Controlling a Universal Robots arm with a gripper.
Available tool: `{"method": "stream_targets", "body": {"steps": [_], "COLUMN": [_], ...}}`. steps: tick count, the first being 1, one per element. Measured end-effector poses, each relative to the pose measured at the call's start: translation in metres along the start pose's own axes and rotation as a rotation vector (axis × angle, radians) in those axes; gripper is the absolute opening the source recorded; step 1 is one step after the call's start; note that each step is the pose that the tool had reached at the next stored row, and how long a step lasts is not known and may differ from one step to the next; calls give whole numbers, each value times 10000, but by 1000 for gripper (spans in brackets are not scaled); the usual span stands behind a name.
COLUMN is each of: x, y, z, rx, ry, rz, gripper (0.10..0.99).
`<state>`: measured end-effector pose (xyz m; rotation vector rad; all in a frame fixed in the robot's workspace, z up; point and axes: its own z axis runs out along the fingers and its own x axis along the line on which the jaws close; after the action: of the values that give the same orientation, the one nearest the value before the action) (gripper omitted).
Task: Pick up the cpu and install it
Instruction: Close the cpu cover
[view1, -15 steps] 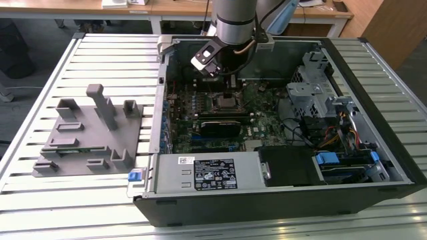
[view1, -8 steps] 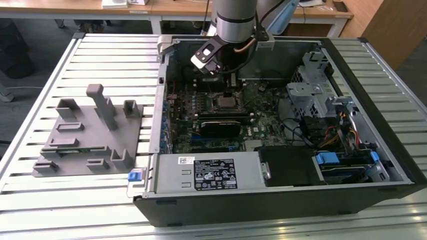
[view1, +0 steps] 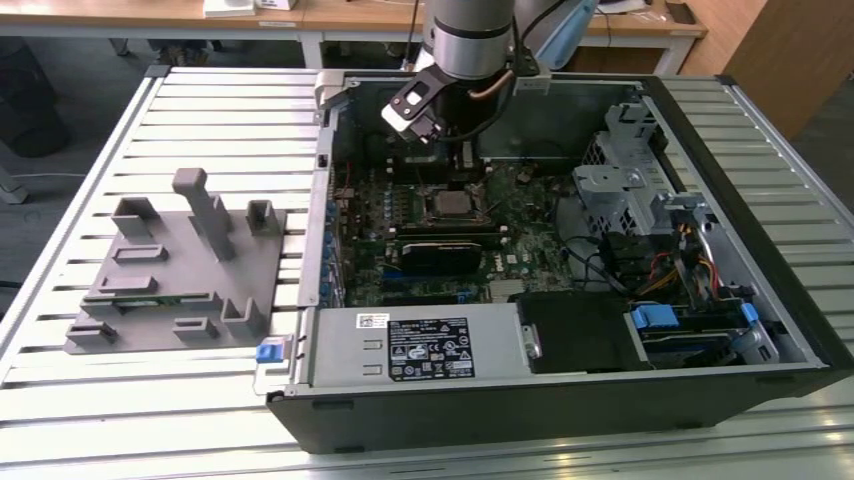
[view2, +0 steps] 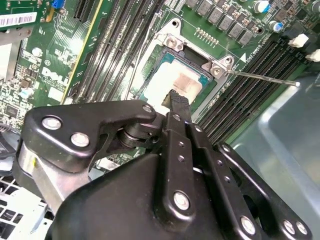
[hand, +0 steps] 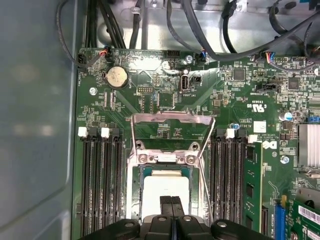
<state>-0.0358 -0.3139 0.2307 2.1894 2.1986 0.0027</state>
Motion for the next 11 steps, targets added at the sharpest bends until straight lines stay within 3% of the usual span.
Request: {"method": "stream_targets", "body": {"steps": [5, 11], "x": [-1, -4], "y": [2, 5], "z": [-56, -174], "rx": [-1, 0], "ry": [2, 0], "rz": [0, -1], "gripper": [106, 106]}}
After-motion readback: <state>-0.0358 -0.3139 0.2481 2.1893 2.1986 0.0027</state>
